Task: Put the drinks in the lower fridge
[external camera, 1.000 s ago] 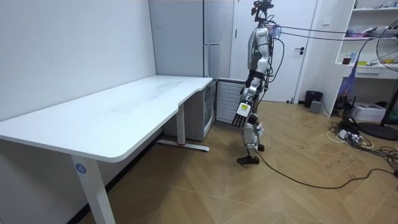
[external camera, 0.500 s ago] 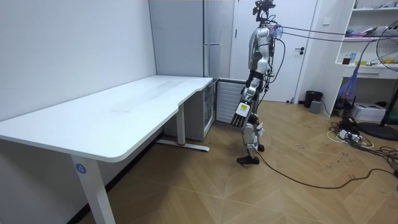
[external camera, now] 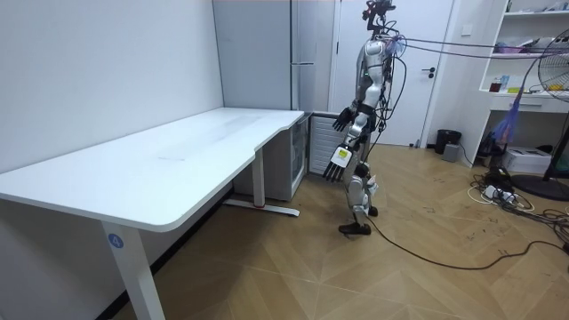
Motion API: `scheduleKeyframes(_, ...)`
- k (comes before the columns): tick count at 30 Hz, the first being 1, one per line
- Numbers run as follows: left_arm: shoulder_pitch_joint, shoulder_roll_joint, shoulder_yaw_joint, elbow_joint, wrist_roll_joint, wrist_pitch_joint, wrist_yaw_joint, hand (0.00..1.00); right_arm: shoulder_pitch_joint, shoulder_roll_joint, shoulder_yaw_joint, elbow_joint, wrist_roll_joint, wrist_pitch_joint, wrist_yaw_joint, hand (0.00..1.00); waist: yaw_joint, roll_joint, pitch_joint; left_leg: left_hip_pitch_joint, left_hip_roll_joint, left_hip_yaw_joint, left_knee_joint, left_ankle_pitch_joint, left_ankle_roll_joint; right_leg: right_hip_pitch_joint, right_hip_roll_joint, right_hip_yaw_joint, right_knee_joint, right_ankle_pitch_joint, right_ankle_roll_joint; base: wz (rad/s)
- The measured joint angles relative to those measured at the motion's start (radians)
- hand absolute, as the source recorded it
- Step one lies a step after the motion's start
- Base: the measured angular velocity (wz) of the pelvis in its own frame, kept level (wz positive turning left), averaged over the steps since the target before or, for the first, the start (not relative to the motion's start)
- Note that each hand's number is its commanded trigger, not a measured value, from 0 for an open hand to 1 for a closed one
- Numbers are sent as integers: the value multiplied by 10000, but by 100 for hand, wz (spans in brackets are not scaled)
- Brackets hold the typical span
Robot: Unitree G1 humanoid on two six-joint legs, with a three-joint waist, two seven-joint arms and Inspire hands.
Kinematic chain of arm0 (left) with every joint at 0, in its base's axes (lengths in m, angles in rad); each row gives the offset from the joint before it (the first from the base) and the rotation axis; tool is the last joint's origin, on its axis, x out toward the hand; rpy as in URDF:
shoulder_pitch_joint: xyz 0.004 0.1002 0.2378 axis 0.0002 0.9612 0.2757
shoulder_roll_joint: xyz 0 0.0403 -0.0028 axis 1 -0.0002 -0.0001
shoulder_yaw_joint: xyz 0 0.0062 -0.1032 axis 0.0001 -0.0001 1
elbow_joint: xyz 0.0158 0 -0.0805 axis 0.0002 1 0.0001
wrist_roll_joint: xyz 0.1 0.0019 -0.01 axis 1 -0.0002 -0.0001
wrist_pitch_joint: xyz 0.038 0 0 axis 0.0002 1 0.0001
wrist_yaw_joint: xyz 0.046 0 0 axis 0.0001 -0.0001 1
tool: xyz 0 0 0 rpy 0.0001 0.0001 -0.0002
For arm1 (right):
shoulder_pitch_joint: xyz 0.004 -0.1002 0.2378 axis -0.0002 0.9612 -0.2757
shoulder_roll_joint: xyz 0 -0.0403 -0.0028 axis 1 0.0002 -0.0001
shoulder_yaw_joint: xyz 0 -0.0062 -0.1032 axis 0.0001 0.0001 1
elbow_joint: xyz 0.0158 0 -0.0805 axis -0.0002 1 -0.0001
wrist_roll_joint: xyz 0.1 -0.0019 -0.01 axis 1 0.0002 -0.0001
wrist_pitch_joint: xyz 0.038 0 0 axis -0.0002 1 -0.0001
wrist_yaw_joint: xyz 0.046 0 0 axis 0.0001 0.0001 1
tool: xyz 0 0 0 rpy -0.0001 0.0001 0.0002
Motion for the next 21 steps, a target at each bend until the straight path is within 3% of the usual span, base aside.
scheduleKeyframes(9, 353, 3, 587, 21, 15, -91, 223, 0, 399, -141, -1289, -2116, -723, -232, -967, 0, -245, 7, -7, 457, -4, 319, -381, 6, 3, 63, 5, 404, -1, 42, 13, -16)
scheduleKeyframes(21, 485, 30, 729, -167, 645, -90, 223, 0, 394, -496, -2257, -2203, -582, -473, -1873, 0, -637, -7, -61, 486, -7, 385, -520, 8, 1, -18, 0, 390, -1, 43, 14, -2)
